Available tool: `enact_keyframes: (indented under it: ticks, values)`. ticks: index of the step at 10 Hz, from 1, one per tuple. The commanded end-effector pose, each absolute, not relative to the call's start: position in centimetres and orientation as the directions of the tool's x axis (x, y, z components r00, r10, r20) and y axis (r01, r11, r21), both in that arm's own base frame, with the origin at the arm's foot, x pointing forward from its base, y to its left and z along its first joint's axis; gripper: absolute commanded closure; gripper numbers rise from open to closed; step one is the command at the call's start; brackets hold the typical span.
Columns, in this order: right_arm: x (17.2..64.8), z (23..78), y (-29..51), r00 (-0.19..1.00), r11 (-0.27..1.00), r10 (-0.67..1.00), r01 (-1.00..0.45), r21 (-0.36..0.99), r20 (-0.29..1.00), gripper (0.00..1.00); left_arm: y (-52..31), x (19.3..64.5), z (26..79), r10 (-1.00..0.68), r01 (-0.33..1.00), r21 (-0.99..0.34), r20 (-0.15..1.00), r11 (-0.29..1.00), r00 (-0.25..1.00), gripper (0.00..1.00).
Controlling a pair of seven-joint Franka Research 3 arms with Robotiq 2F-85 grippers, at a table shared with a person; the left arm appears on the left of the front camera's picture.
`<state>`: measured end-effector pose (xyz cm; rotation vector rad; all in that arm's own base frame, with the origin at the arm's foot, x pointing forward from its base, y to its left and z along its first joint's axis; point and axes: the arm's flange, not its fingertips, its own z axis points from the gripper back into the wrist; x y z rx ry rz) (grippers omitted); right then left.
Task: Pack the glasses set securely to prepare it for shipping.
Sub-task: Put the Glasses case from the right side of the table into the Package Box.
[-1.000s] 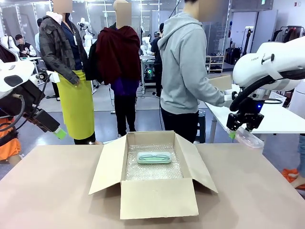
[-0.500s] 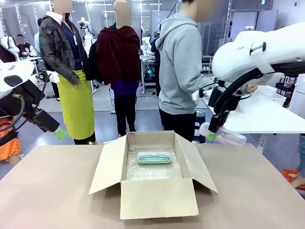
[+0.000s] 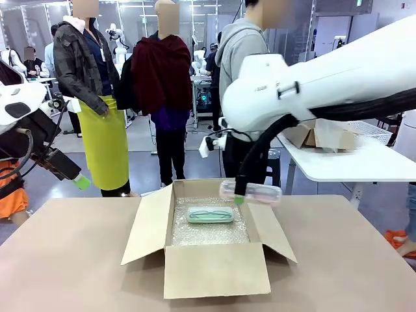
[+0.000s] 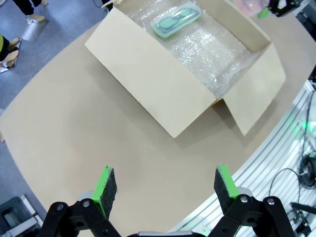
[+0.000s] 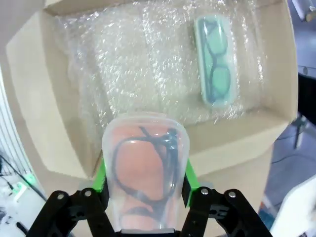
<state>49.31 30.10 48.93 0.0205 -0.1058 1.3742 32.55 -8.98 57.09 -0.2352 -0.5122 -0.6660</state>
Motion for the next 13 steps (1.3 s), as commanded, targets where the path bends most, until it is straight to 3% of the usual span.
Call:
enact_keyframes:
  ticks: [1,2,3,6,13]
  values:
    - [51.5,48.2,33.3,0.138,0.141,0.988,-0.989,-0.034,0.072,0.35,-8.8,32.7,57.2,-0.526,0.652,-0.052,0.543,0.756,0.654,0.00]
    - [51.4,46.9,35.3,0.112,0.112,0.990,-0.994,0.002,0.089,0.35,-8.8,32.7,57.2,-0.526,0.652,-0.052,0.543,0.756,0.654,0.00]
    - [51.4,45.7,37.4,0.162,0.157,0.982,-0.986,0.049,0.102,0.35,-8.8,32.7,57.2,-0.526,0.652,-0.052,0.543,0.756,0.654,0.00]
    - [50.8,42.2,40.6,0.162,0.158,0.982,-0.986,0.048,0.093,0.35,-8.8,32.7,57.2,-0.526,0.652,-0.052,0.543,0.756,0.654,0.00]
    - [52.0,34.3,40.9,0.120,0.118,0.993,-0.990,0.073,0.021,0.35,-8.8,32.7,57.2,-0.526,0.652,-0.052,0.543,0.756,0.654,0.00]
